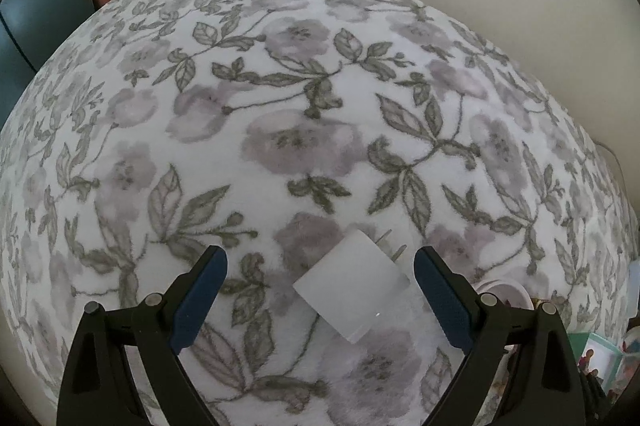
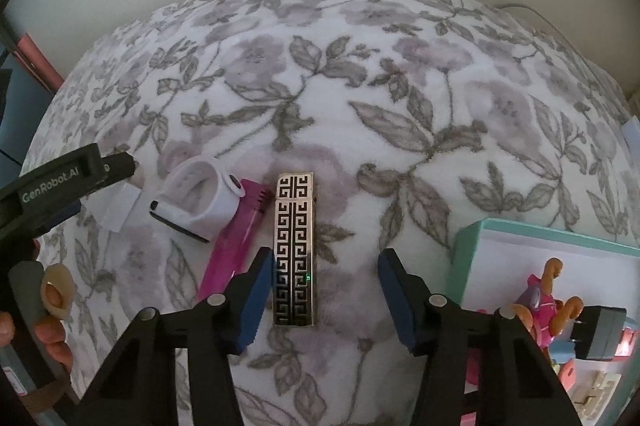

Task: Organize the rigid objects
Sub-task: 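Grasp the gold patterned bar with the right tool while the left tool grasps the white cube charger, then carry the gold bar and white cube charger over the tray with both tools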

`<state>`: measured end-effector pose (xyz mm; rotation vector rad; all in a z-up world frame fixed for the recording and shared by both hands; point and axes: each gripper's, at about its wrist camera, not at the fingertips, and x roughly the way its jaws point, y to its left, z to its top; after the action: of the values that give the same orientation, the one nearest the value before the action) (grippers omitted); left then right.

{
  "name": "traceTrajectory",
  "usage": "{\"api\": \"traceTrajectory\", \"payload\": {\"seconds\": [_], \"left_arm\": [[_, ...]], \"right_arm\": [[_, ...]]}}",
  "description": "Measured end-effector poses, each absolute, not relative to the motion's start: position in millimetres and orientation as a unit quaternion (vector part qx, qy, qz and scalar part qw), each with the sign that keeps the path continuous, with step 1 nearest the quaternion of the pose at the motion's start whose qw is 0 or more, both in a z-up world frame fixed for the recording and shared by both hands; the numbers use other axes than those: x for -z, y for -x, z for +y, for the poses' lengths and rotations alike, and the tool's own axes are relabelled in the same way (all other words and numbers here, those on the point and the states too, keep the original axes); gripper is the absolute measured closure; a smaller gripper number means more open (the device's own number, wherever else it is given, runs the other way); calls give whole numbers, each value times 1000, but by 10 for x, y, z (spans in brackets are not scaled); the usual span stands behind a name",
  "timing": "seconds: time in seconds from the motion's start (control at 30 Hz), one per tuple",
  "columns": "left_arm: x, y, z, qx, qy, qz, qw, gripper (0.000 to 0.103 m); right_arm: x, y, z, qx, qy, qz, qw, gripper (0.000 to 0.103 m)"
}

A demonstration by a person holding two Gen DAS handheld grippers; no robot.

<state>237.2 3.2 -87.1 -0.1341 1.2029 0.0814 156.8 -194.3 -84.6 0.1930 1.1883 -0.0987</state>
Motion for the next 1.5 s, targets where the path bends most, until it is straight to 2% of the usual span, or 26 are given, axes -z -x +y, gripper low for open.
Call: {"api": "traceTrajectory", "payload": {"seconds": [0.2,0.27,0.4,0.47,0.6,0.97,1.5], "left_arm": [[905,-2394,80,-32,82,567,819,15],[906,-2401,74,-28,87,566,819,26],[910,-2396,35,-20,83,565,821,36],[900,-2392,23,-11,87,563,822,45],[895,-2392,-3,-8,77,564,822,45],[881,-2283,35,-36,64,593,801,46],[677,-1839,41,-52,79,616,782,46]], "right_arm": [[873,-1639,-1834,55,-51,558,826,49],[878,-1663,-1817,57,-45,558,827,49],[886,-1684,-1823,61,-43,557,827,49],[915,-1754,-1789,62,-43,556,828,49],[914,-1723,-1777,62,-42,551,831,52],[868,-1495,-1765,51,-49,557,828,79],[673,-1006,-1915,33,-129,556,820,81]]}}
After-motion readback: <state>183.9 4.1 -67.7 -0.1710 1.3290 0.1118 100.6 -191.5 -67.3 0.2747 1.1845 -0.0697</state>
